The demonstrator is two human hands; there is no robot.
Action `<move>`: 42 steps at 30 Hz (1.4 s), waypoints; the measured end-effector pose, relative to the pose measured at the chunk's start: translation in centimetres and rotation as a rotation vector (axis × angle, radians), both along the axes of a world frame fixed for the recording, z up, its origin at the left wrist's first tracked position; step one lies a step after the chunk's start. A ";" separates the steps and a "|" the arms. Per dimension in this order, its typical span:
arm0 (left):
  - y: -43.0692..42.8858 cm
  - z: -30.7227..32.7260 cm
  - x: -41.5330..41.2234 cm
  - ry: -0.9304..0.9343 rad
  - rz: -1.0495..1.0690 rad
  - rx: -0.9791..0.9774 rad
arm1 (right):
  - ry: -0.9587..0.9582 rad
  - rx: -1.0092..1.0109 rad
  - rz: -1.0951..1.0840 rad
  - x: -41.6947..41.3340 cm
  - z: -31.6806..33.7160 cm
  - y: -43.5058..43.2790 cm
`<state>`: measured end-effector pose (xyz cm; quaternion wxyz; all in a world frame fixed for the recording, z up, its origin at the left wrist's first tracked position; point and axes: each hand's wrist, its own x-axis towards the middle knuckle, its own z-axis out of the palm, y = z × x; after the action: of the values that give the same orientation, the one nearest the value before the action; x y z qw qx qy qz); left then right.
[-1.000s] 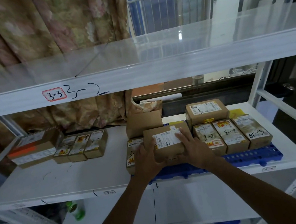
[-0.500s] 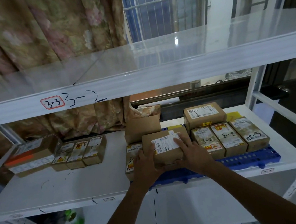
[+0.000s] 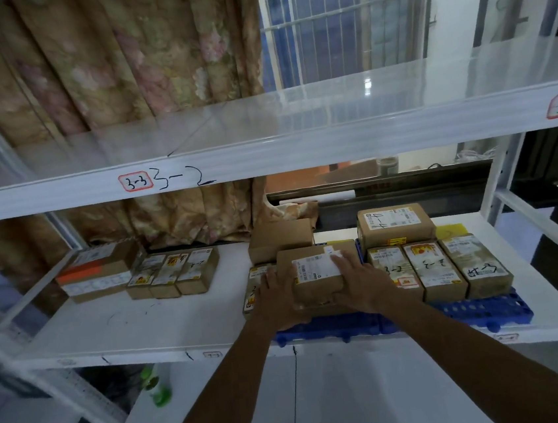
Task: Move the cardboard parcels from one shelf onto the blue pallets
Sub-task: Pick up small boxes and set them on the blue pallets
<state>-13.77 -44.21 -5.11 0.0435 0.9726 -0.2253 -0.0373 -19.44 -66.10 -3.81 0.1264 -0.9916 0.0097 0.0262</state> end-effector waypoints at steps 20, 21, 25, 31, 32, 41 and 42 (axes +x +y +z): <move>10.3 8.3 -8.3 0.093 0.179 -0.033 | -0.188 -0.072 -0.017 -3.1 7.3 7.7; 11.9 8.7 -9.0 0.093 0.196 -0.049 | -0.206 -0.077 0.000 -3.6 7.8 9.2; 18.5 9.8 -11.8 0.091 0.258 -0.065 | -0.158 0.006 0.032 -5.8 9.3 15.3; 28.7 10.5 -15.7 0.068 0.367 -0.163 | -0.040 -0.149 0.247 -8.6 10.8 24.2; 30.3 10.4 -16.4 0.087 0.382 -0.196 | -0.046 -0.175 0.266 -9.1 10.9 25.8; 41.9 8.6 -22.6 0.174 0.497 -0.332 | -0.031 -0.193 0.423 -11.2 10.6 36.9; 42.9 8.4 -22.8 0.172 0.509 -0.350 | -0.014 -0.204 0.430 -11.1 10.3 37.8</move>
<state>-36.54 -1.29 3.33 0.2368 0.9688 0.0266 -0.0678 -30.52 -28.35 6.53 0.0171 -0.9787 -0.1998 0.0446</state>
